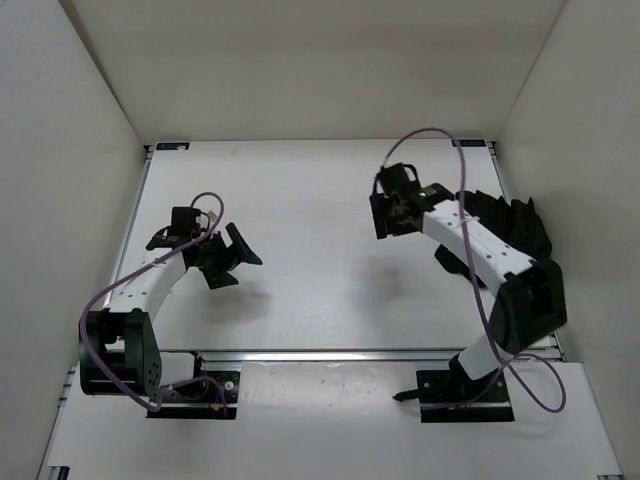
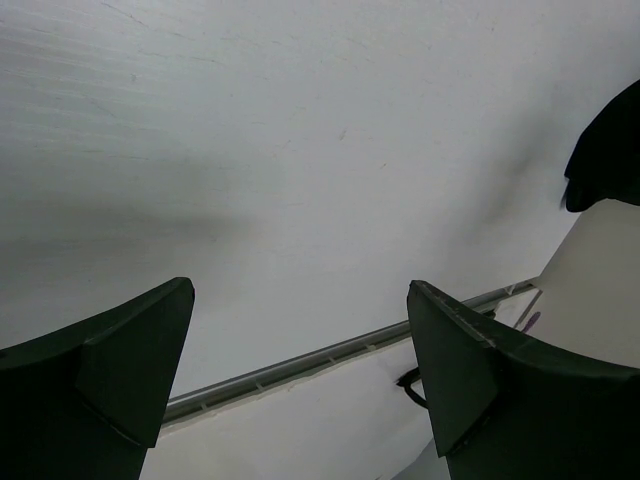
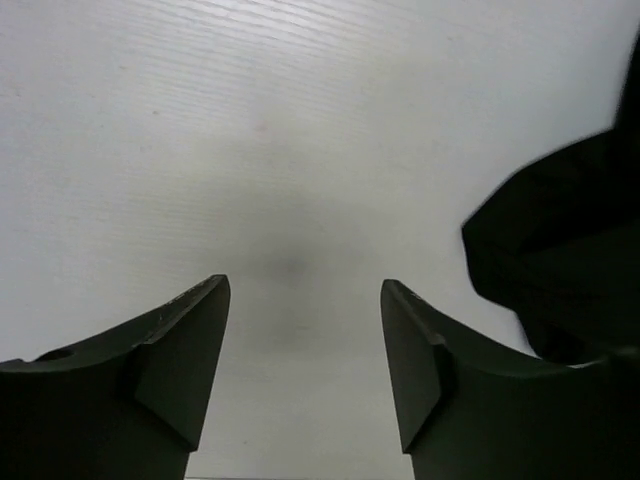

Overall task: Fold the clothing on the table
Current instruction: Grab the skirt from the pile, then move the skirt to the center of the board

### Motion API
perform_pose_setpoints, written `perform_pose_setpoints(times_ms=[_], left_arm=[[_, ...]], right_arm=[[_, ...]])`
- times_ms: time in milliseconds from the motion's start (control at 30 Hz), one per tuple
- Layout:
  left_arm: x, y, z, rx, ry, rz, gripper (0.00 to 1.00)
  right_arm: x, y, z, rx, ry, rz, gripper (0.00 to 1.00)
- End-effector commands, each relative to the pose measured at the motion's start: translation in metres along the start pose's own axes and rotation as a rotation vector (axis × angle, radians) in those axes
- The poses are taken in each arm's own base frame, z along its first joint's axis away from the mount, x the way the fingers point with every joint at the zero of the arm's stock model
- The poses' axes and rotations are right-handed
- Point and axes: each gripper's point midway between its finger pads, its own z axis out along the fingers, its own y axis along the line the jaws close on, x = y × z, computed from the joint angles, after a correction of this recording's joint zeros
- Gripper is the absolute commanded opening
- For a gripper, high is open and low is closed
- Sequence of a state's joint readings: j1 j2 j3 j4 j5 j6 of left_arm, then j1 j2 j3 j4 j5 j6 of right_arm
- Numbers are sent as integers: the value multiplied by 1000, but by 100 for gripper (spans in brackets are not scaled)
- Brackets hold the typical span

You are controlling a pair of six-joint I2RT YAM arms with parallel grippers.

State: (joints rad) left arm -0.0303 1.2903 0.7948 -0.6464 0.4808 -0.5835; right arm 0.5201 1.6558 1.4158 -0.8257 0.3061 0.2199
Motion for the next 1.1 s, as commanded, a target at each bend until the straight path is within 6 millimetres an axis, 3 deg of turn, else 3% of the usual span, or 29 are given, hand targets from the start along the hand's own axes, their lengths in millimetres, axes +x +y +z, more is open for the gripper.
perform_pose_setpoints(times_ms=[0,33,67,100,200,300,333,533,567,600,633,667,733,767,867,967,1000,1033,1067], left_arm=[[-1,-9,0,38,-11,20,99],[-2,-9,0,41,-12,13,99],[-1,-8,1,42,-12,19,99],[3,-9,3,47,-1,16,99],[5,-7,5,45,0,11,99],[5,-9,6,51,2,15,99],[6,-9,6,50,7,13,98],[4,-12,3,59,-9,17,99],[5,-13,3,62,-9,16,99],[5,-12,3,62,-8,7,98],[7,-12,3,61,-2,13,99],[5,-13,2,59,-5,15,99],[6,-11,1,54,-5,13,99],[3,-11,2,57,-12,4,98],[5,-7,3,46,1,-1,98],[-2,-9,-4,70,-14,-15,99],[-8,-17,-8,99,-45,4,99],[-11,-22,-12,125,-59,-6,99],[-26,-31,-27,172,-143,6,99]], right_arm=[[-10,-44,-20,14,-136,113,60],[-8,-68,-23,23,-146,229,63],[9,-105,-20,37,-132,356,77],[24,-112,-15,36,-97,393,78],[61,-177,-5,179,-39,525,79],[74,-197,13,198,-20,556,79],[81,-195,22,186,5,554,84],[92,-197,73,197,60,595,84],[90,-197,80,204,64,574,72],[86,-194,82,188,60,570,53],[77,-193,84,171,42,573,3],[65,-184,80,117,16,570,0],[21,-160,61,-29,-126,540,0],[9,-142,55,-102,-151,535,0],[-72,-98,-14,-396,-368,514,0],[-125,-38,-89,-727,-471,468,0],[-143,-29,-116,-809,-507,445,0],[-150,-17,-132,-867,-518,422,0],[-159,-9,-153,-934,-541,378,0]])
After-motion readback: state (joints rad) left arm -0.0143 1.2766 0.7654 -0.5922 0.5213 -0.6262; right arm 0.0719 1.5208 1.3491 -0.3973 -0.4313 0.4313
